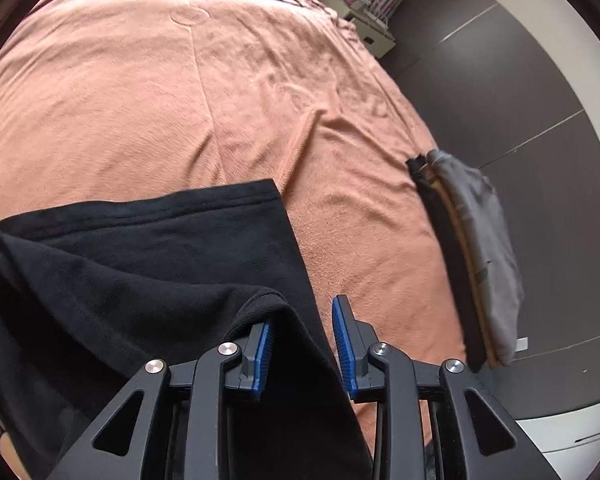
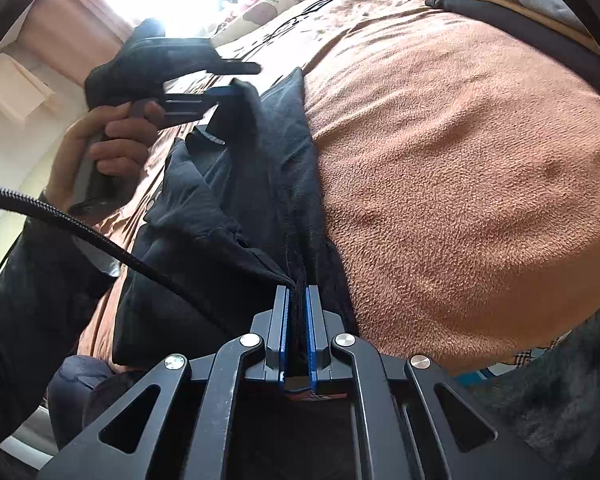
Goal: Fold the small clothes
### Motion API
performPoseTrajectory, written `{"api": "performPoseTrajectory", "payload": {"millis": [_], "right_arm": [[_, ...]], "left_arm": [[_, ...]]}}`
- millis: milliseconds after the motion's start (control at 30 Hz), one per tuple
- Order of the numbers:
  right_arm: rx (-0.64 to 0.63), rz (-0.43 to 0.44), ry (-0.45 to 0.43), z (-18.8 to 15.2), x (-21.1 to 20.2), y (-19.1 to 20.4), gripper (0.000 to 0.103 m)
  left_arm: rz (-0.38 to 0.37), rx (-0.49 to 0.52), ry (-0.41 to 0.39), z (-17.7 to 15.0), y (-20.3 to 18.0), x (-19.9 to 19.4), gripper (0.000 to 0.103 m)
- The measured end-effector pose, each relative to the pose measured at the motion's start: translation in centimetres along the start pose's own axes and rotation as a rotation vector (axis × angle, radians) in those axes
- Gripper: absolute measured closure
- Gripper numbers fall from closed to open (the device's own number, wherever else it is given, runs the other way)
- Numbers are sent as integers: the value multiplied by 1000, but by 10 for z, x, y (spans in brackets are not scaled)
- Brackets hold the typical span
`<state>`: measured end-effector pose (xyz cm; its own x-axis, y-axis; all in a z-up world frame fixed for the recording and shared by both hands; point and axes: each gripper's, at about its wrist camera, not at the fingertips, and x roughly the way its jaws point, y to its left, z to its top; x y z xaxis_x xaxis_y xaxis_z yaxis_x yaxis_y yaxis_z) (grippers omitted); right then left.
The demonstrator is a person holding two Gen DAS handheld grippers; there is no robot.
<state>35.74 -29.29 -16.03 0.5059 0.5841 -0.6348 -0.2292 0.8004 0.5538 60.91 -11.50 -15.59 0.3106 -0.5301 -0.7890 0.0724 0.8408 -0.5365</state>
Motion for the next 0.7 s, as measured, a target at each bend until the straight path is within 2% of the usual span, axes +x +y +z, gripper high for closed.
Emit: {"api": "performPoseTrajectory", "payload": {"millis": [100, 167, 233, 333, 433, 600, 700], "right_arm": [[3, -6, -3, -1, 0, 2, 99], [2, -8, -5, -2, -1, 2, 99], [7, -10, -6, -3, -1, 2, 99], [15, -14, -7, -3, -1, 2, 99], [21, -18, -8, -3, -2, 3, 99], [3, -43, -5, -6, -6, 8, 99], [-4, -52, 4, -3, -13, 11, 98]], "left_arm": [[13, 2, -11, -5, 6, -18, 72], [17, 9, -27, -7, 10, -30, 67], [38, 25, -57, -10, 13, -48, 50], [39, 21, -106, -12, 19, -74, 36], [59, 22, -112, -17, 25, -92, 36], [168, 22, -98, -38, 47, -109, 36], [169, -30, -94, -52, 64, -113, 36]]}}
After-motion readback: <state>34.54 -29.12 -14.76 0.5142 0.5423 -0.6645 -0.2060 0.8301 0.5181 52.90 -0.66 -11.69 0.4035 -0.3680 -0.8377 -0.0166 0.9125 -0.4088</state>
